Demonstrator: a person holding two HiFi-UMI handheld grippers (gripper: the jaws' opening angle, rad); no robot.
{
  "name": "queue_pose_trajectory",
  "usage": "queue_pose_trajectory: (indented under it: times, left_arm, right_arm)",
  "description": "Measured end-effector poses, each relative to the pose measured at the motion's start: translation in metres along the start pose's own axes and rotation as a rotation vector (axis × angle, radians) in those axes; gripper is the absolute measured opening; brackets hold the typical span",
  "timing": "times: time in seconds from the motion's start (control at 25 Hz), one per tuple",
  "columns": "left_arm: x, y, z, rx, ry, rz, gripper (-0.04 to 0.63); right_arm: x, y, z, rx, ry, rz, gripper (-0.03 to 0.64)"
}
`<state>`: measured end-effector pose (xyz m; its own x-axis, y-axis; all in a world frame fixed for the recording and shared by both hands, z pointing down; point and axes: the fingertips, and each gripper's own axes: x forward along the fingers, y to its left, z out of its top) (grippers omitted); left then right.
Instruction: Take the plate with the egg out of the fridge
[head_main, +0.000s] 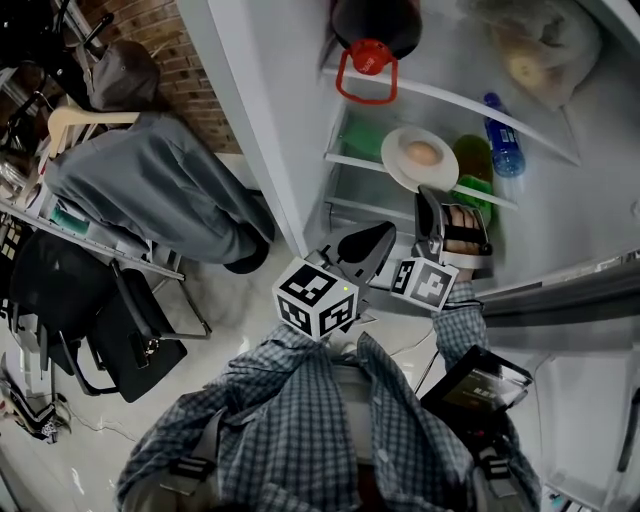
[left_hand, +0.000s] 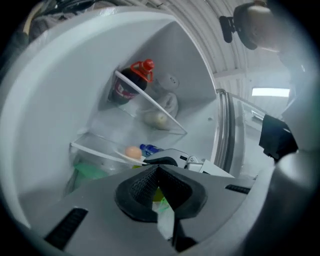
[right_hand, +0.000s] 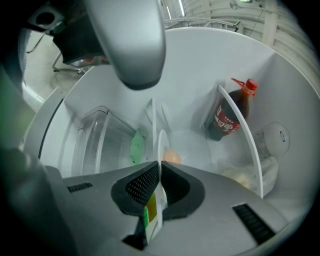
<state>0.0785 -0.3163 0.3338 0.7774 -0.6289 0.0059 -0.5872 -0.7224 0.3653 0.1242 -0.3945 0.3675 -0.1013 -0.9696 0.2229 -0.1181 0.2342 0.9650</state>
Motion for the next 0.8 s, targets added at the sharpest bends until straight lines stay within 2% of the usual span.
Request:
queue_pose_trajectory:
  times: [0.12,0.4,0.6,0.8]
  left_arm:
    - [0.01,-0.007,-0.008,-0.081,0.044,-0.069,0.006]
    - [0.033,-0.005,-0.015,-0.237,0.058,-0.149,0.006]
    - [0.039,0.0,-0.012,-0.337,-0.019,-0.186,0.008]
    - [0.046,0.014,-0.019,-0.433,-0.042,-0.133,0.009]
  right_arm:
    - [-0.006,0.002,-0.002,0.005,0.001,0.005,0.02]
    - [-0.016,-0.001,-0.003,0.004,-0.013,0.004,0.02]
    - [-0.02,0.001,-0.006,-0.001,-0.014,-0.002,0.02]
    - [-0.023,0.002,-0.01,-0.005,-0.011,-0.003,0.02]
